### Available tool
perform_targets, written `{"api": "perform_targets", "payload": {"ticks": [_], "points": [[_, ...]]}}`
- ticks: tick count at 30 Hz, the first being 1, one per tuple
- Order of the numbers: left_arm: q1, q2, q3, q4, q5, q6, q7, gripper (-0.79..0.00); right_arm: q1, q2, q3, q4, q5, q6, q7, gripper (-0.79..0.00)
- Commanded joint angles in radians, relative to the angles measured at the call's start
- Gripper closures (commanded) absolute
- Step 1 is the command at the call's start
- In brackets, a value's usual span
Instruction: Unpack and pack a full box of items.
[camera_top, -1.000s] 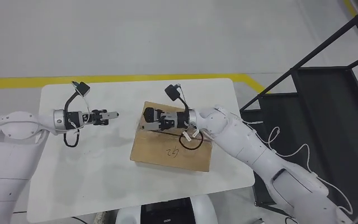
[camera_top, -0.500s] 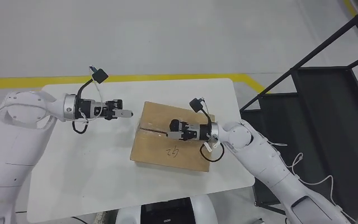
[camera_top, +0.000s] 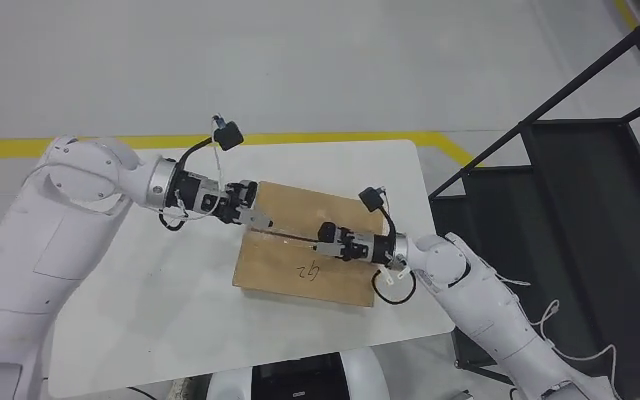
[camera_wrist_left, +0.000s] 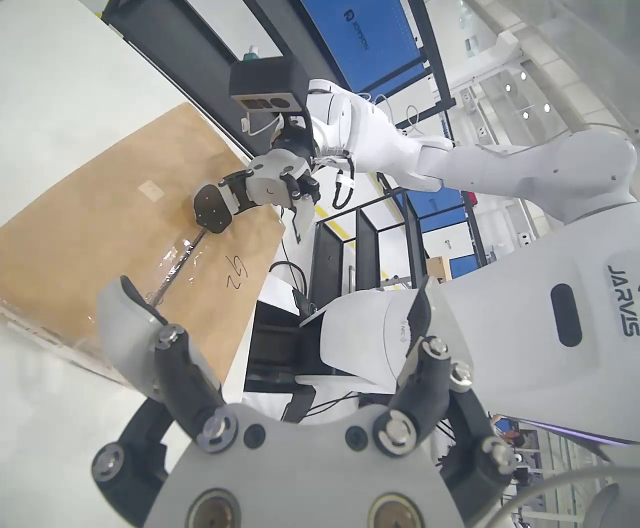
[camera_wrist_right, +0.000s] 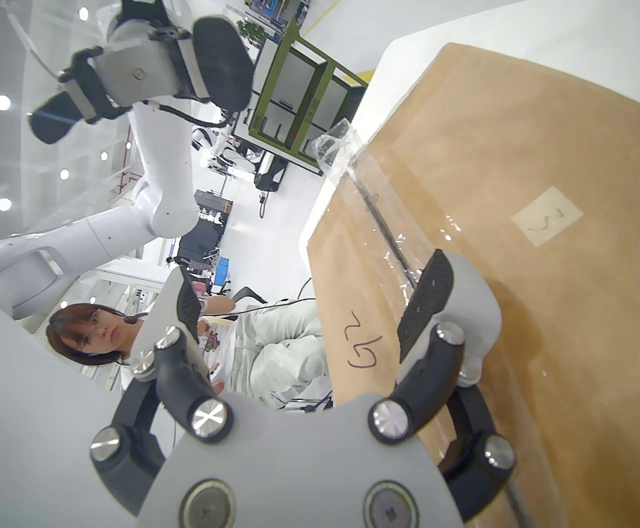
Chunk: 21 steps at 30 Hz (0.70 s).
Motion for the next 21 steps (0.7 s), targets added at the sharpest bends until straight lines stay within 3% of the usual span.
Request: {"api": "perform_targets", "payload": {"ticks": [1,8,12,16,21], "points": [[-0.012,-0.012,0.037,0.025,-0.006,0.002,-0.004,-0.785,-0.022,0.006,0.023,-0.013,0.028,-0.005,0.014,-0.785],[-0.063,-0.076,0.19,0.163,-0.055,-0.02,-0.019,-0.785,-0.104,0.027,0.106,0.001,0.07,-0.008,0.05,-0.785],[-0.088,-0.104,0.239,0.241,-0.047,-0.027,-0.017,-0.785,-0.146,0.037,0.149,0.012,0.076,-0.008,0.052,-0.785],[-0.097,-0.115,0.249,0.31,-0.037,-0.031,-0.012,-0.785,-0.192,0.046,0.19,0.016,0.09,-0.013,0.052,-0.785],[-0.093,-0.107,0.219,0.357,-0.026,-0.034,-0.016,-0.785,-0.26,0.057,0.253,-0.001,0.152,-0.037,0.055,-0.785]]}}
